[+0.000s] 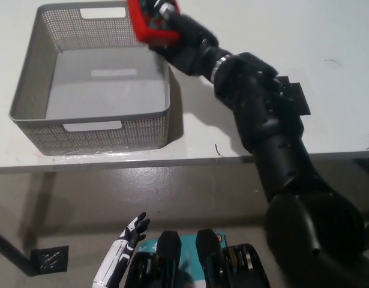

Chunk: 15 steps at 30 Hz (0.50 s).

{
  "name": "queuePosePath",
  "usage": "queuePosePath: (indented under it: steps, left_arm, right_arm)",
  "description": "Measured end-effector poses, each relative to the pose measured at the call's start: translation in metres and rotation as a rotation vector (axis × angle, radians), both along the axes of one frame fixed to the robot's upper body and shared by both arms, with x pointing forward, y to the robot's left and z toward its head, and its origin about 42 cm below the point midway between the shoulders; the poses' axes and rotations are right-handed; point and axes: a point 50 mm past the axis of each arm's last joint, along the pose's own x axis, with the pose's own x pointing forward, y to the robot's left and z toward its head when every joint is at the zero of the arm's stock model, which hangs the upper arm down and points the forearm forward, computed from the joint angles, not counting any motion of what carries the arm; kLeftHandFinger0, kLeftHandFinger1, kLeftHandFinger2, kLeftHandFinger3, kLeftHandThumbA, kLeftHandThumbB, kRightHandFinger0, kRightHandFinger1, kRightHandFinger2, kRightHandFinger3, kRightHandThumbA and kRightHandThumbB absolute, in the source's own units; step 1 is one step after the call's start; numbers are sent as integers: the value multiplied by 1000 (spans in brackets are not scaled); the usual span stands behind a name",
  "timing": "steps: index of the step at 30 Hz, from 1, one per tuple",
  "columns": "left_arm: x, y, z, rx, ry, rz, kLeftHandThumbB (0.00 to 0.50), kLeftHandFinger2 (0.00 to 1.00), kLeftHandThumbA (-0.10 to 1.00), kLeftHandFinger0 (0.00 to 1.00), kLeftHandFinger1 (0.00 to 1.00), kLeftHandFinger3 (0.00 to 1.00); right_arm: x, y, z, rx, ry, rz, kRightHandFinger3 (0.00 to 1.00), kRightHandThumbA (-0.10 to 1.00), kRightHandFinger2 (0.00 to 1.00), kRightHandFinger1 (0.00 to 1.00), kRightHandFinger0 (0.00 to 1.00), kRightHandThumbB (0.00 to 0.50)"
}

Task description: Use the right hand to pick up a multimeter on the right side and put it into a container on the left side

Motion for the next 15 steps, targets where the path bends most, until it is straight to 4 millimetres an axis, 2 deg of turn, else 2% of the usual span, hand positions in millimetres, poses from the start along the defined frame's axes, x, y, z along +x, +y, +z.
queuePosePath:
  steps: [2,4,5,7,12,13,14,15]
  left_arm:
    - [0,0,0,0,1,-1,283,1000,1000,1000,1000,1000]
    - [0,0,-1,1,3,-3,294,1000,1000,1000,1000,1000]
    - [0,-1,-1,1,3,-4,294,1000,1000,1000,1000,1000]
    - [0,-2,-1,-1,4,-9,308,1000,1000,1000,1000,1000]
    - [-1,-10,-2,-10,8,-25,296,1000,1000,1000,1000,1000]
    - [-1,-11,-2,-11,8,-28,285,1000,1000,1000,1000,1000]
    - [-2,-13,-2,-12,10,-34,286,1000,1000,1000,1000,1000]
    - [-3,-15,-3,-12,11,-39,297,1000,1000,1000,1000,1000]
  right_arm:
    - [0,8,-14,-157,4,-7,916,-100,955,621,87,150]
    - [0,14,-18,-271,-30,-18,844,-100,851,543,21,148]
    - [0,16,-15,-326,-57,-23,807,-100,833,526,8,148]
    - [1,22,-11,-445,-104,-33,790,-100,873,565,52,152]
    - [0,37,-9,-729,-247,-53,824,-100,934,635,121,172]
    - [0,38,-10,-777,-273,-59,791,-100,876,595,114,174]
    - [-1,41,-11,-833,-312,-62,778,-100,908,628,154,172]
    - [-2,43,-12,-867,-340,-66,793,-88,915,697,274,191]
